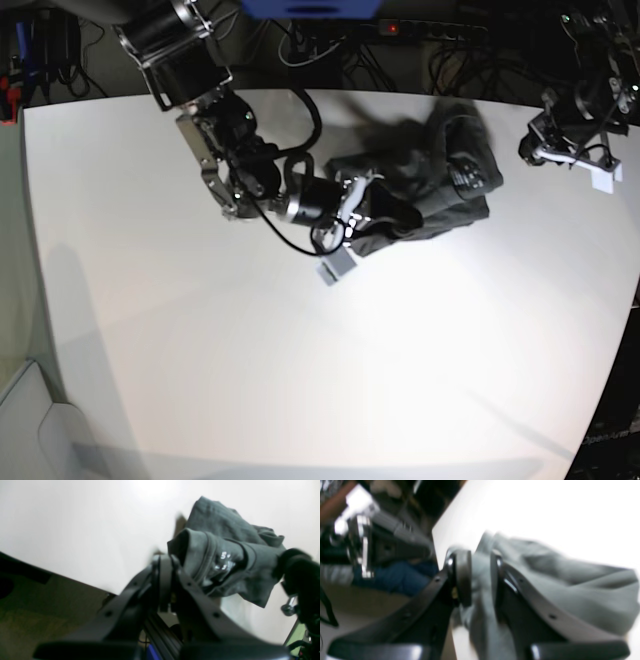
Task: Layout the t-shirt on the table in an organized manner, then fold the t-shirt properly
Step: 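Bring the left gripper to the folded bundle and grasp its end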
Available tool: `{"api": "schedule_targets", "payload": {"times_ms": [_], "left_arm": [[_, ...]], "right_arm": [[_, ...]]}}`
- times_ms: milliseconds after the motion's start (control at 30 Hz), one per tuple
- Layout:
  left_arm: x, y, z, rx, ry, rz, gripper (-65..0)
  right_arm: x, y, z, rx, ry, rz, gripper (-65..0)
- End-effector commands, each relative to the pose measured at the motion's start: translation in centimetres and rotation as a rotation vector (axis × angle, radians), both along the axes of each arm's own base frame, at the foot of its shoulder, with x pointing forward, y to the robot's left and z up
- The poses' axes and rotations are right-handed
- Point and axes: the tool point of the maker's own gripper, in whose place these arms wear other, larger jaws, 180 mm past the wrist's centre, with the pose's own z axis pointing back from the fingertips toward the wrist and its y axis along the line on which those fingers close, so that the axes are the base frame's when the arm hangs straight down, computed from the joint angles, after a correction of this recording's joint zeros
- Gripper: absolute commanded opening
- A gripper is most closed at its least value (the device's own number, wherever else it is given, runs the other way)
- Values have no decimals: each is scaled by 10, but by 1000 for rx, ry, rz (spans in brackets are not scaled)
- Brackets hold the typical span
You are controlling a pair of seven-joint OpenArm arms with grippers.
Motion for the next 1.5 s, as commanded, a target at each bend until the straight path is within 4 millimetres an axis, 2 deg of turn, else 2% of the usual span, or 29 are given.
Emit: {"api": "schedule_targets", "payload": {"times_ms": [0,100,200,300,367,467,533,567,633,733,900,1033,1200,1467], "left_arm": [[3,-1,8,-5,-23,-3,-647],[2,-7,4,-30,-23,8,-647],[1,-9,3,-37,-23,12,-646],[2,-12,5,-44,-31,13,-628],[6,-14,14,-33,-58,2,-552],[12,-17,30,-8,-107,-17,-359],[13,-16,33,-3,-115,-20,-261],[15,-16,33,-1,-121,-19,-224],[17,-16,34,-1,-126,-19,-190],[26,-16,38,2,-150,-16,-180],[45,-11,33,-31,-160,14,-182],[59,-28,25,-66,-149,-34,-183],[58,-38,13,-96,-115,-42,-185],[47,-37,-1,-107,-72,-19,-261]], "right_arm": [[7,6,22,63,-43,-6,-536],[5,5,23,83,-43,-21,-536],[2,6,41,101,-92,-9,-533],[-3,2,49,101,-126,-3,-532],[-4,2,53,106,-138,-2,-532],[-3,-5,49,85,-142,-2,-532],[-4,-7,46,79,-139,-2,-532],[-6,-7,45,79,-133,-3,-532],[-6,-10,42,75,-126,-8,-532],[-7,-15,37,56,-125,-4,-532],[-5,-18,35,48,-124,-10,-532],[-5,-25,31,31,-124,-11,-532],[-4,-29,29,19,-124,-13,-532],[-3,-32,28,10,-127,-14,-532]]}}
